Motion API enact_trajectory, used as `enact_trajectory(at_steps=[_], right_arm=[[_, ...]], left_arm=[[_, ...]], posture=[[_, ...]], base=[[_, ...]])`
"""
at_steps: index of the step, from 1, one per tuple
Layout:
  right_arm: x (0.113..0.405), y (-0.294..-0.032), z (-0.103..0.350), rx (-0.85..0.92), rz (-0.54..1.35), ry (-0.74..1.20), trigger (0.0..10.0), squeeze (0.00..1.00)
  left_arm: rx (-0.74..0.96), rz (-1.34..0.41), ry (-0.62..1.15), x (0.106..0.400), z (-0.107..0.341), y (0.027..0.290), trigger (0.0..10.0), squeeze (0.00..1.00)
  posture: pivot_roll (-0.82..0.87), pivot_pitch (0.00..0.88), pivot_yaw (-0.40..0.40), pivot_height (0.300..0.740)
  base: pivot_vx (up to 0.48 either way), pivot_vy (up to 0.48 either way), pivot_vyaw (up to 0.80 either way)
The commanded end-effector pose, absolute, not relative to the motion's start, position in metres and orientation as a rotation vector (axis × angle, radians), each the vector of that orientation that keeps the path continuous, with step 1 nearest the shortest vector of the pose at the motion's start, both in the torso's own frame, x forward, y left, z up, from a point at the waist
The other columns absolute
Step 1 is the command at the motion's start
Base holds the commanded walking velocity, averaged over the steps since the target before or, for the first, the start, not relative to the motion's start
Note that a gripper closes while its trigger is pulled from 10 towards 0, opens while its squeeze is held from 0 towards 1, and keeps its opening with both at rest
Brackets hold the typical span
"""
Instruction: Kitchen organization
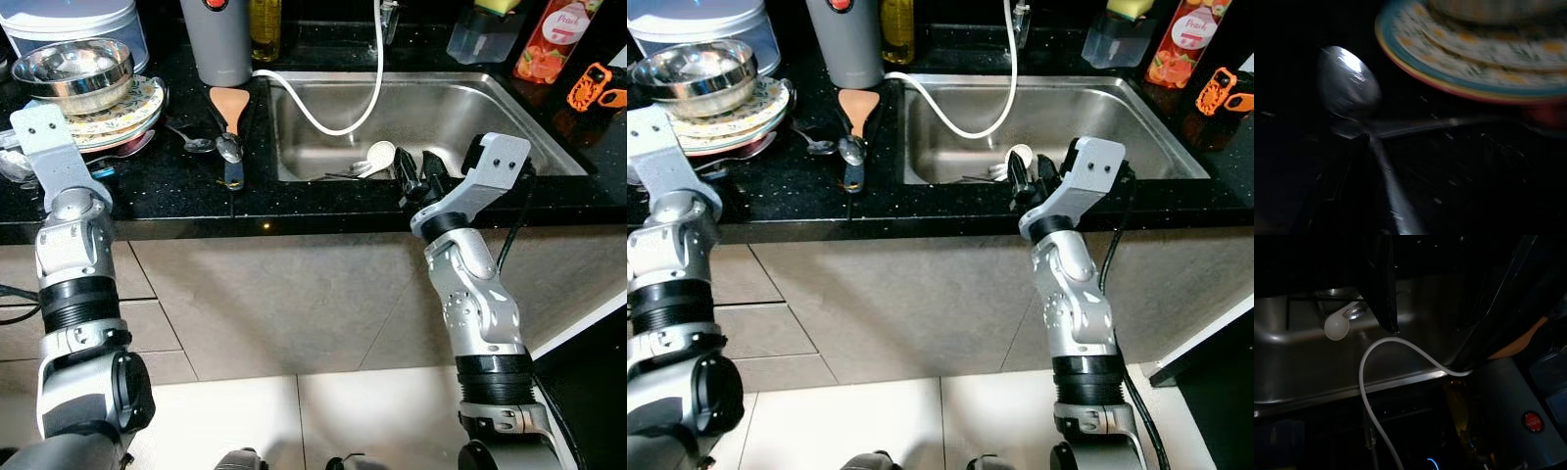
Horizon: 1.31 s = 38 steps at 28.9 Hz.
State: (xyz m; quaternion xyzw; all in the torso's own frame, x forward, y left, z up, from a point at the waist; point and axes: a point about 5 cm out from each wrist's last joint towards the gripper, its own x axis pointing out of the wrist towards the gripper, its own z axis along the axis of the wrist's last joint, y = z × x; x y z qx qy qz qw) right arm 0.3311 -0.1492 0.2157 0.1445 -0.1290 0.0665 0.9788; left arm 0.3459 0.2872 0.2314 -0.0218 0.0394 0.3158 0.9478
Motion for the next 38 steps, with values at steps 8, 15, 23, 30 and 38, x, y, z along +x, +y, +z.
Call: enact_trajectory(at_steps=[8, 15, 23, 30, 38], right_arm=[[0.332, -0.149, 0.215, 0.291, 0.136, -0.245, 10.0, 0.0], [0.333, -0.147, 0.215, 0.291, 0.144, -0.24, 10.0, 0.0], [0.332, -0.148, 0.215, 0.287, 0.143, -0.237, 10.0, 0.0], [0.333, -0.148, 0.218, 0.284, 0.148, -0.244, 10.0, 0.0], [0.334, -0.147, 0.219, 0.284, 0.157, -0.245, 10.0, 0.0]], left_arm=[[-0.04, 0.667, 0.095, 0.338, 0.229, 0.283, 10.0, 0.0], [-0.111, 0.68, 0.251, 0.334, 0.195, 0.287, 8.8, 0.0], [-0.16, 0.708, 0.342, 0.327, 0.175, 0.292, 0.0, 0.0], [-0.191, 0.742, 0.358, 0.323, 0.172, 0.301, 0.0, 0.0], [-0.245, 0.781, 0.389, 0.319, 0.166, 0.306, 0.0, 0.0]], posture=[[0.16, 0.084, -0.049, 0.74], [0.16, 0.085, -0.051, 0.74], [0.15, 0.085, -0.058, 0.74], [0.15, 0.075, -0.059, 0.74], [0.15, 0.07, -0.061, 0.74]], base=[[0.0, 0.0, 0.0], [0.0, 0.0, 0.0], [0.0, 0.0, 0.0], [0.0, 0.0, 0.0], [0.0, 0.0, 0.0]])
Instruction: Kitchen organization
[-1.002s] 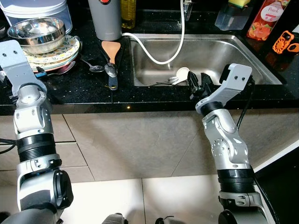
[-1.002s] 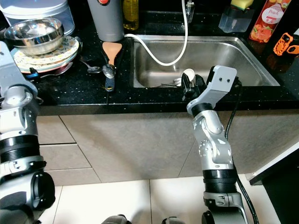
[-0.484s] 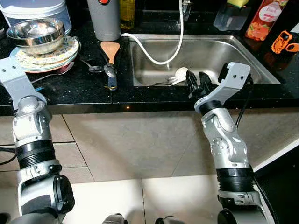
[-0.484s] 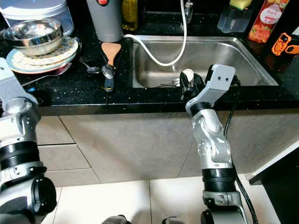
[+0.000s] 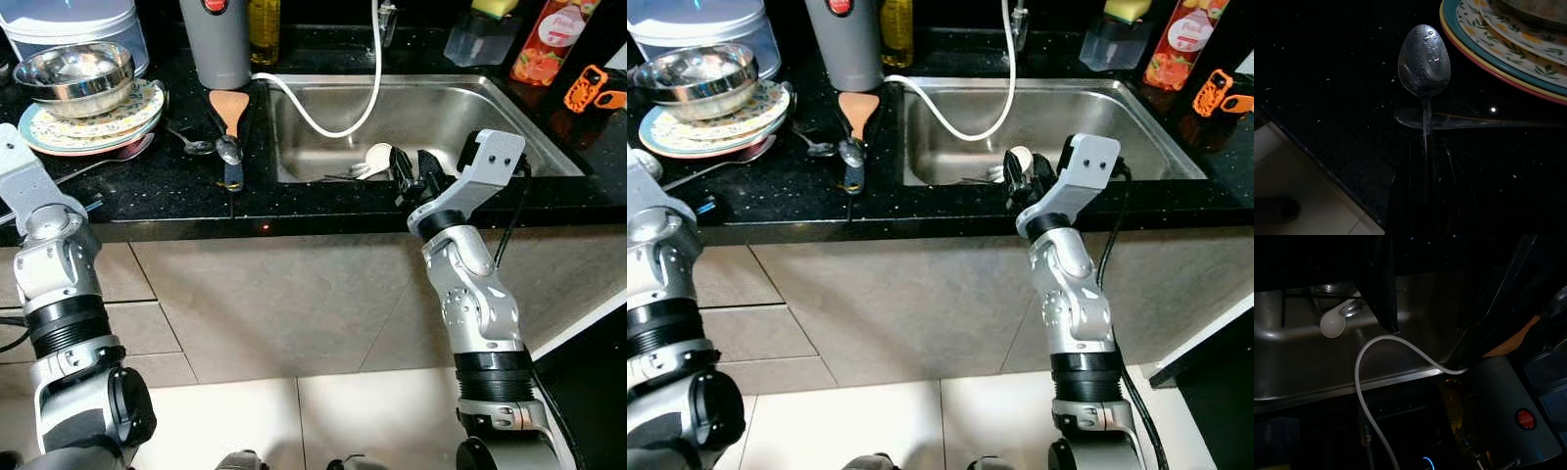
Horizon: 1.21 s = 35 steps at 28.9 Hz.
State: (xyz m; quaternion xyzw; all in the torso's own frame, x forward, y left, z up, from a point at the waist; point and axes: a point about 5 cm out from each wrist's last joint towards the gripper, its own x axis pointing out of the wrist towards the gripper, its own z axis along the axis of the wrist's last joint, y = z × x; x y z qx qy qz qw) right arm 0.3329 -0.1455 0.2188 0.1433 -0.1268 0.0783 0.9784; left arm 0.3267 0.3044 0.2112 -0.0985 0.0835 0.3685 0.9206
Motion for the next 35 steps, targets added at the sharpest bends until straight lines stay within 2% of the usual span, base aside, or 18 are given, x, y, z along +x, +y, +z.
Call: enact_trajectory(at_steps=[1, 4, 5, 10, 11, 12, 13, 18, 19, 27, 29, 35], right_arm=[[0.334, -0.146, 0.219, 0.284, 0.158, -0.245, 10.0, 0.0], [0.335, -0.146, 0.219, 0.283, 0.16, -0.245, 10.0, 0.0], [0.335, -0.146, 0.22, 0.282, 0.161, -0.246, 10.0, 0.0], [0.335, -0.146, 0.22, 0.282, 0.162, -0.246, 10.0, 0.0], [0.335, -0.146, 0.22, 0.282, 0.162, -0.246, 10.0, 0.0], [0.335, -0.146, 0.22, 0.282, 0.162, -0.246, 10.0, 0.0], [0.336, -0.146, 0.22, 0.282, 0.165, -0.247, 10.0, 0.0], [0.337, -0.144, 0.22, 0.285, 0.17, -0.246, 10.0, 0.0], [0.337, -0.144, 0.22, 0.285, 0.17, -0.246, 10.0, 0.0], [0.336, -0.144, 0.22, 0.287, 0.168, -0.246, 10.0, 0.0], [0.336, -0.145, 0.22, 0.289, 0.166, -0.247, 10.0, 0.0], [0.336, -0.144, 0.22, 0.291, 0.166, -0.249, 10.0, 0.0]], left_arm=[[-0.252, 0.785, 0.394, 0.319, 0.165, 0.306, 0.0, 0.0], [-0.251, 0.785, 0.396, 0.319, 0.164, 0.306, 0.0, 0.0], [-0.224, 0.784, 0.388, 0.319, 0.166, 0.306, 3.1, 0.0], [-0.192, 0.782, 0.379, 0.319, 0.168, 0.305, 3.1, 0.0], [-0.186, 0.782, 0.377, 0.319, 0.168, 0.305, 10.0, 0.0], [-0.186, 0.782, 0.377, 0.319, 0.168, 0.305, 10.0, 0.0], [-0.169, 0.781, 0.349, 0.32, 0.173, 0.304, 10.0, 1.0], [-0.168, 0.787, 0.333, 0.323, 0.179, 0.305, 10.0, 1.0], [-0.174, 0.787, 0.341, 0.323, 0.178, 0.305, 10.0, 0.0], [-0.191, 0.795, 0.352, 0.322, 0.175, 0.305, 10.0, 0.0], [-0.124, 0.794, 0.273, 0.324, 0.191, 0.305, 10.0, 0.0], [-0.084, 0.785, 0.207, 0.326, 0.206, 0.304, 10.0, 0.0]], posture=[[0.15, 0.066, -0.064, 0.74], [0.15, 0.066, -0.064, 0.74], [0.15, 0.063, -0.066, 0.74], [0.15, 0.063, -0.066, 0.74], [0.15, 0.063, -0.066, 0.74], [0.15, 0.063, -0.066, 0.74], [0.16, 0.063, -0.072, 0.74], [0.16, 0.066, -0.073, 0.74], [0.16, 0.067, -0.073, 0.74], [0.16, 0.068, -0.071, 0.74], [0.16, 0.068, -0.071, 0.74], [0.16, 0.068, -0.071, 0.74]], base=[[0.0, 0.0, 0.0], [0.0, 0.0, 0.0], [0.0, 0.0, 0.0], [0.0, 0.0, 0.0], [0.0, 0.0, 0.0], [0.0, 0.0, 0.0], [0.0, 0.0, 0.0], [0.0, 0.0, 0.0], [0.0, 0.0, 0.0], [0.0, 0.0, 0.0], [0.0, 0.0, 0.0], [0.0, 0.0, 0.0]])
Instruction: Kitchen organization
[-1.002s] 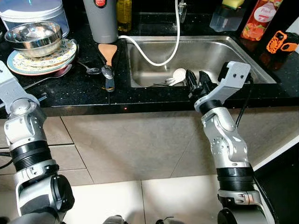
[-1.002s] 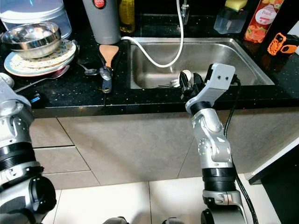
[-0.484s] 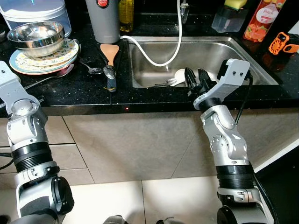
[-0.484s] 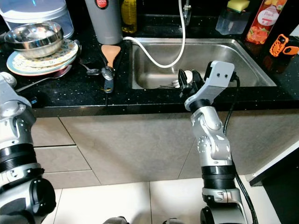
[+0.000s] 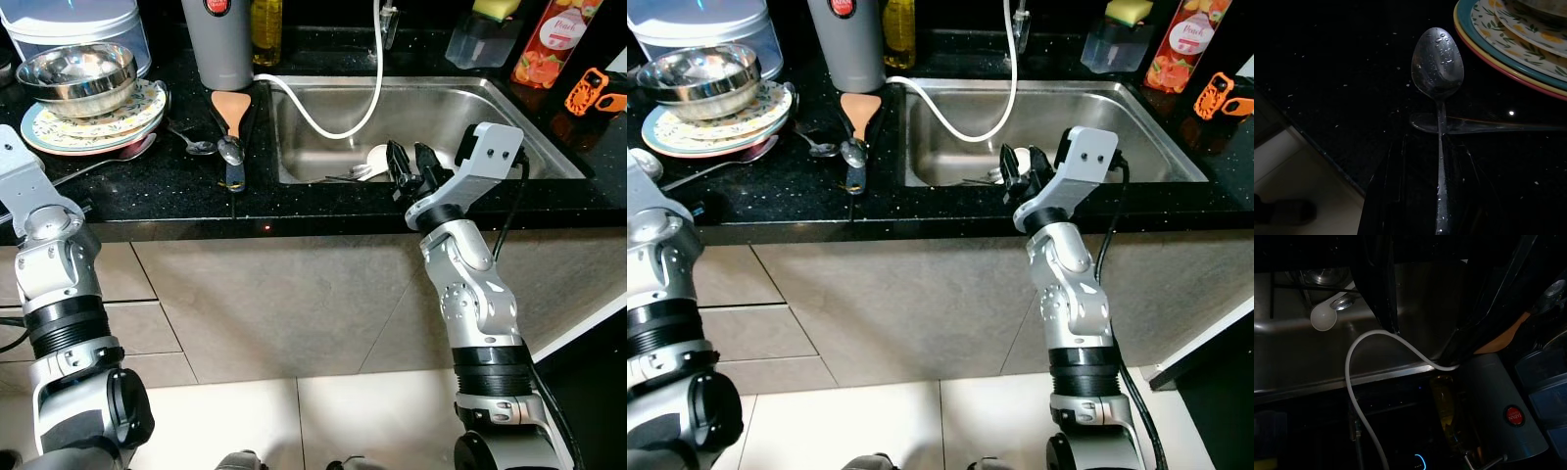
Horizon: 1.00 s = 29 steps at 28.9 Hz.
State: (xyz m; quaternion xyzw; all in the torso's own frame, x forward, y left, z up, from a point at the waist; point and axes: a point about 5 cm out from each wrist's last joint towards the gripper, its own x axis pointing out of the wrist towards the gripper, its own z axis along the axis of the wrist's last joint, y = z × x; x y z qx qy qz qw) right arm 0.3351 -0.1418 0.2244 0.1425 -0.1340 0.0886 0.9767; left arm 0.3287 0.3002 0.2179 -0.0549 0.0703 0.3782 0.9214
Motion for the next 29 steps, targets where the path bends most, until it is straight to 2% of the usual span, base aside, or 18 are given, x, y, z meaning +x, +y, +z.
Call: enact_trajectory(at_steps=[1, 8, 15, 16, 17, 18, 19, 20, 21, 29], right_arm=[[0.336, -0.144, 0.22, 0.291, 0.166, -0.249, 10.0, 0.0], [0.336, -0.144, 0.22, 0.293, 0.167, -0.248, 10.0, 0.0], [0.336, -0.143, 0.22, 0.294, 0.167, -0.248, 10.0, 0.0], [0.336, -0.144, 0.22, 0.293, 0.165, -0.248, 10.0, 0.0], [0.336, -0.144, 0.22, 0.293, 0.164, -0.248, 10.0, 0.0], [0.336, -0.144, 0.22, 0.293, 0.164, -0.248, 10.0, 0.0], [0.335, -0.145, 0.22, 0.292, 0.161, -0.248, 10.0, 0.0], [0.335, -0.145, 0.22, 0.292, 0.16, -0.248, 10.0, 0.0], [0.335, -0.145, 0.22, 0.292, 0.16, -0.248, 10.0, 0.0], [0.336, -0.145, 0.22, 0.292, 0.161, -0.248, 10.0, 0.0]], left_arm=[[-0.084, 0.785, 0.207, 0.326, 0.206, 0.304, 10.0, 0.0], [-0.066, 0.768, 0.159, 0.327, 0.217, 0.302, 10.0, 0.0], [-0.113, 0.729, 0.269, 0.331, 0.197, 0.298, 10.0, 0.0], [-0.117, 0.726, 0.282, 0.33, 0.194, 0.298, 7.0, 0.0], [-0.121, 0.723, 0.291, 0.33, 0.192, 0.298, 5.5, 0.0], [-0.121, 0.723, 0.291, 0.33, 0.192, 0.298, 5.5, 0.0], [-0.136, 0.726, 0.316, 0.328, 0.186, 0.298, 1.7, 0.0], [-0.139, 0.727, 0.321, 0.328, 0.184, 0.298, 1.7, 0.0], [-0.153, 0.734, 0.333, 0.327, 0.182, 0.298, 0.0, 0.0], [-0.265, 0.78, 0.407, 0.321, 0.165, 0.303, 0.0, 0.0]], posture=[[0.16, 0.068, -0.071, 0.74], [0.16, 0.068, -0.071, 0.74], [0.15, 0.07, -0.067, 0.74], [0.15, 0.07, -0.067, 0.74], [0.15, 0.07, -0.067, 0.74], [0.15, 0.07, -0.067, 0.74], [0.15, 0.071, -0.064, 0.74], [0.15, 0.071, -0.064, 0.74], [0.15, 0.071, -0.064, 0.74], [0.15, 0.069, -0.066, 0.74]], base=[[0.0, 0.0, 0.0], [0.0, 0.0, 0.0], [0.0, 0.0, 0.0], [0.0, 0.0, 0.0], [0.0, 0.0, 0.0], [0.0, 0.0, 0.0], [0.0, 0.0, 0.0], [0.0, 0.0, 0.0], [0.0, 0.0, 0.0], [0.0, 0.0, 0.0]])
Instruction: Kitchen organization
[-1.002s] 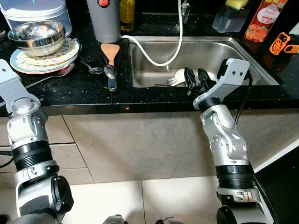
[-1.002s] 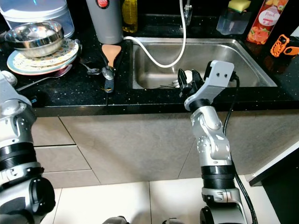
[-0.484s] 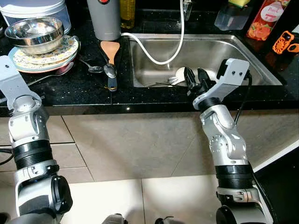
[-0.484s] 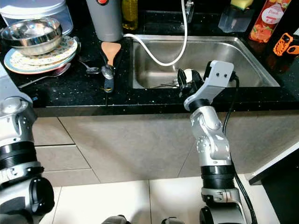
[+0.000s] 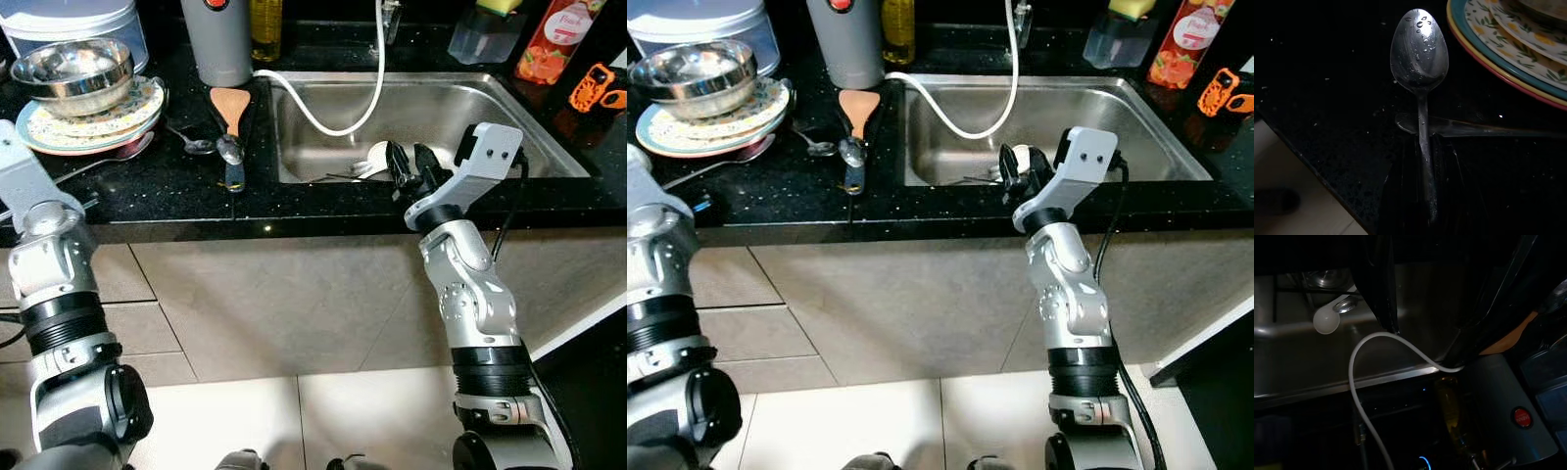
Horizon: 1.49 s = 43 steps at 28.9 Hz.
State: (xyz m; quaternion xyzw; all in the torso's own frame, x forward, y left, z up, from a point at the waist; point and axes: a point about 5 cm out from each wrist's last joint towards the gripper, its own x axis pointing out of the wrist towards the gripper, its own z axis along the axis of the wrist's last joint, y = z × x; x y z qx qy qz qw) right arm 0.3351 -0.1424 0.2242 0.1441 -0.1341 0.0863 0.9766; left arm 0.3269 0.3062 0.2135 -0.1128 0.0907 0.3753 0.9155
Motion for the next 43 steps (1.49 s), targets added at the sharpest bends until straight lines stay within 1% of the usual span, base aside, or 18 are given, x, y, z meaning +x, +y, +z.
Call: enact_trajectory(at_steps=[1, 5, 6, 7, 8, 11, 13, 14, 15, 16, 18, 20, 22, 24, 25, 28, 32, 43], right_arm=[[0.336, -0.145, 0.22, 0.292, 0.161, -0.248, 10.0, 0.0], [0.337, -0.145, 0.22, 0.293, 0.163, -0.248, 10.0, 0.0], [0.337, -0.144, 0.22, 0.293, 0.164, -0.248, 10.0, 0.0], [0.337, -0.144, 0.22, 0.293, 0.164, -0.248, 10.0, 0.0], [0.338, -0.144, 0.221, 0.294, 0.165, -0.249, 10.0, 0.0], [0.338, -0.143, 0.222, 0.296, 0.169, -0.255, 10.0, 0.0], [0.339, -0.14, 0.226, 0.303, 0.184, -0.268, 10.0, 0.0], [0.339, -0.14, 0.226, 0.303, 0.184, -0.268, 10.0, 0.0], [0.338, -0.135, 0.228, 0.322, 0.23, -0.27, 10.0, 0.0], [0.338, -0.135, 0.228, 0.322, 0.23, -0.27, 10.0, 0.0], [0.335, -0.119, 0.233, 0.4, 0.367, -0.258, 10.0, 0.0], [0.333, -0.114, 0.234, 0.42, 0.406, -0.252, 10.0, 0.0], [0.329, -0.102, 0.236, 0.516, 0.501, -0.233, 10.0, 0.0], [0.32, -0.083, 0.243, 0.668, 0.628, -0.22, 10.0, 0.0], [0.314, -0.07, 0.249, 0.762, 0.709, -0.218, 10.0, 0.0], [0.313, -0.068, 0.25, 0.778, 0.72, -0.217, 10.0, 0.0], [0.324, -0.063, 0.244, 0.872, 0.596, -0.173, 10.0, 0.0], [0.329, -0.07, 0.244, 0.912, 0.567, -0.144, 10.0, 0.0]], left_arm=[[-0.265, 0.78, 0.407, 0.321, 0.165, 0.303, 0.0, 0.0], [-0.129, 0.818, 0.27, 0.321, 0.188, 0.31, 0.0, 0.0], [-0.055, 0.825, 0.179, 0.321, 0.203, 0.309, 4.9, 0.0], [-0.009, 0.825, 0.097, 0.322, 0.216, 0.307, 8.5, 0.0], [0.031, 0.814, 0.03, 0.322, 0.226, 0.303, 10.0, 0.0], [0.118, 0.764, -0.091, 0.324, 0.244, 0.29, 10.0, 0.0], [0.242, 0.63, -0.207, 0.326, 0.257, 0.262, 10.0, 0.0], [0.242, 0.63, -0.207, 0.326, 0.257, 0.262, 10.0, 0.0], [0.303, 0.512, -0.255, 0.327, 0.259, 0.241, 10.0, 0.0], [0.303, 0.512, -0.255, 0.327, 0.259, 0.241, 10.0, 0.0], [0.385, 0.275, -0.323, 0.327, 0.259, 0.202, 10.0, 0.0], [0.395, 0.228, -0.334, 0.327, 0.259, 0.194, 10.0, 0.0], [0.414, 0.097, -0.354, 0.328, 0.26, 0.176, 10.0, 0.0], [0.403, -0.122, -0.356, 0.327, 0.258, 0.149, 10.0, 0.0], [0.4, -0.295, -0.36, 0.323, 0.256, 0.127, 10.0, 0.0], [0.405, -0.327, -0.364, 0.321, 0.255, 0.122, 10.0, 0.0], [0.376, -0.552, -0.331, 0.308, 0.242, 0.089, 10.0, 0.0], [0.345, -0.657, -0.314, 0.302, 0.236, 0.078, 10.0, 0.0]], posture=[[0.15, 0.069, -0.066, 0.74], [0.16, 0.067, -0.068, 0.74], [0.16, 0.065, -0.068, 0.74], [0.16, 0.064, -0.068, 0.74], [0.16, 0.063, -0.067, 0.74], [0.16, 0.058, -0.067, 0.74], [0.16, 0.052, -0.064, 0.74], [0.16, 0.052, -0.064, 0.74], [0.16, 0.042, -0.06, 0.74], [0.16, 0.042, -0.06, 0.74], [0.17, 0.029, -0.057, 0.74], [0.17, 0.029, -0.057, 0.74], [0.17, 0.015, -0.057, 0.74], [0.17, 0.0, -0.05, 0.74], [0.17, 0.0, -0.042, 0.74], [0.17, 0.0, -0.042, 0.74], [0.16, 0.0, -0.024, 0.74], [0.15, 0.0, -0.019, 0.74]], base=[[0.0, 0.0, 0.0], [0.0, 0.0, 0.0], [0.0, 0.0, 0.0], [0.0, 0.0, 0.0], [0.0, 0.0, 0.0], [0.0, 0.0, 0.0], [0.0, 0.0, 0.0], [0.0, 0.0, 0.0], [0.0, 0.0, 0.0], [0.0, 0.0, 0.0], [0.0, 0.0, 0.0], [0.0, 0.0, 0.0], [0.0, 0.0, 0.0], [0.0, 0.0, 0.0], [0.0, 0.0, 0.0], [0.0, 0.0, 0.0], [0.0, 0.0, 0.0], [0.0, 0.0, 0.0]])
